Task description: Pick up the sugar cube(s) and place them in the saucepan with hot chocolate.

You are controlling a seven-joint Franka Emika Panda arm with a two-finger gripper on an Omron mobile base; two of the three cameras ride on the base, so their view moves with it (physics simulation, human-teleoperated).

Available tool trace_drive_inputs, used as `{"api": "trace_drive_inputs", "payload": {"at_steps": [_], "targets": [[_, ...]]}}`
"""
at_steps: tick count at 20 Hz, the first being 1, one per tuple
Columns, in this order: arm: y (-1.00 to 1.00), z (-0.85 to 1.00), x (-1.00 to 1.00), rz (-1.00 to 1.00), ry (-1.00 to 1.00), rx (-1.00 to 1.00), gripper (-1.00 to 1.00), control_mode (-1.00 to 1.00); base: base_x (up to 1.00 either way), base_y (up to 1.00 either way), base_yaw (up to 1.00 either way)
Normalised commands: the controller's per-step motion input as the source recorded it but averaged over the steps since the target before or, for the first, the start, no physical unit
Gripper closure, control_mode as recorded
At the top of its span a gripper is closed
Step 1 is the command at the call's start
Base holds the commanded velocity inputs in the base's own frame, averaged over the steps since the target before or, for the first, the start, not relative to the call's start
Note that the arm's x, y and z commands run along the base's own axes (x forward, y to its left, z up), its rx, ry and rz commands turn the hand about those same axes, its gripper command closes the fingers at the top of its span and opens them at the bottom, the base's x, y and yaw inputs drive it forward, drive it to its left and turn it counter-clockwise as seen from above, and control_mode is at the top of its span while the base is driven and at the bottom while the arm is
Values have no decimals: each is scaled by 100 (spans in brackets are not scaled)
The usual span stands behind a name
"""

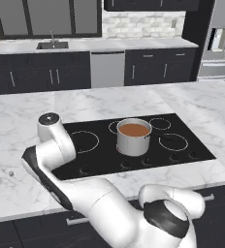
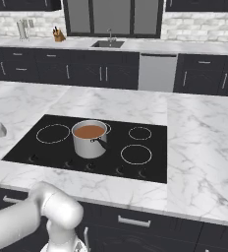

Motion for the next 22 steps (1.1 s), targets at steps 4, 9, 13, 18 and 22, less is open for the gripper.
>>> {"api": "trace_drive_inputs", "payload": {"at_steps": [4,9,13,18,22], "targets": [[-100,59,48,-4,-7,7,100,-100,0,0,0],[-99,44,56,-2,-3,7,100,-100,0,0,0],[-94,26,56,-2,0,5,100,-100,0,0,0],[-82,0,59,-5,4,0,100,-100,0,0,0],[-95,0,62,-9,2,0,100,-100,0,0,0]]}}
